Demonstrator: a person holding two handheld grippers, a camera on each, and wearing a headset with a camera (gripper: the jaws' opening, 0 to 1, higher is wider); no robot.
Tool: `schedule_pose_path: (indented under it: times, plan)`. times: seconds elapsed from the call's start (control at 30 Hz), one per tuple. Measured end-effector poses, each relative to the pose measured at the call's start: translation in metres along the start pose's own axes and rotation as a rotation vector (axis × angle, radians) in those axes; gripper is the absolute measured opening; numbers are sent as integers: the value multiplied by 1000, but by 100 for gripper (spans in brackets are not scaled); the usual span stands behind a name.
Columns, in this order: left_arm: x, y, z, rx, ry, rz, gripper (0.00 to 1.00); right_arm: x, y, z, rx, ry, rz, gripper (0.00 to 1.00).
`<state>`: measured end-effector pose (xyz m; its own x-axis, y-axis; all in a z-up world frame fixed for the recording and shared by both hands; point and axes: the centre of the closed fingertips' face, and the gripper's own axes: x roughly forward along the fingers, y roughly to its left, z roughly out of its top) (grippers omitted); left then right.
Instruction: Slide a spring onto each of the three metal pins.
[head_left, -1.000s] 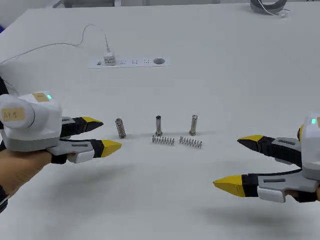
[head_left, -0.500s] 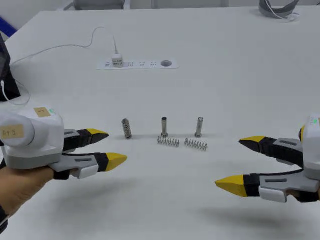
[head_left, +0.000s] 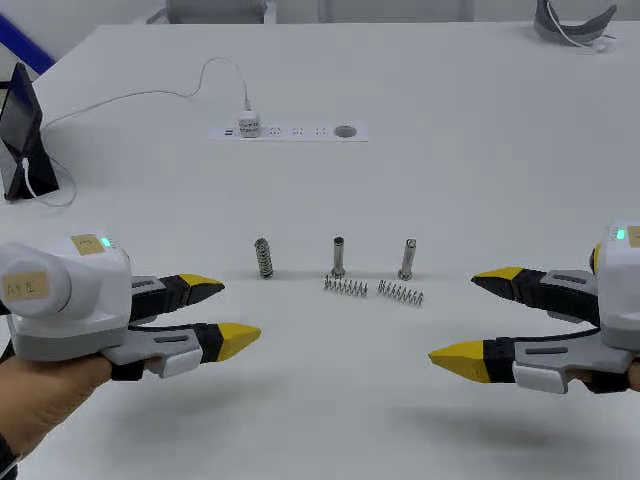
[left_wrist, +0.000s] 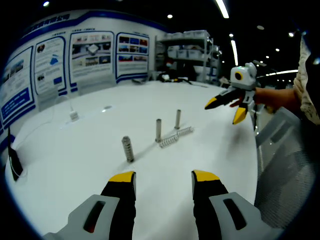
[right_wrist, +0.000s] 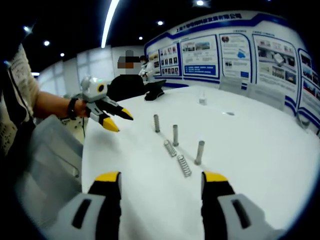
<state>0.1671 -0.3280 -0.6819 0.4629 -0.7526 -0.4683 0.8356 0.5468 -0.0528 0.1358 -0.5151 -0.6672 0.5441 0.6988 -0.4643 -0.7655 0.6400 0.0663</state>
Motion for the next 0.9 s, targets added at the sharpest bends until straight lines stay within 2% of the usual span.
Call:
schedule_pose_path:
  times: [0.43, 0.9]
  plan:
    - [-2, -7, -4, -7, 1, 0, 44, 30, -2, 13, -64, 37, 50, 56]
    - [-3, -14, -8, -10, 6, -12, 43, 79, -10, 17, -103, 107, 73, 42]
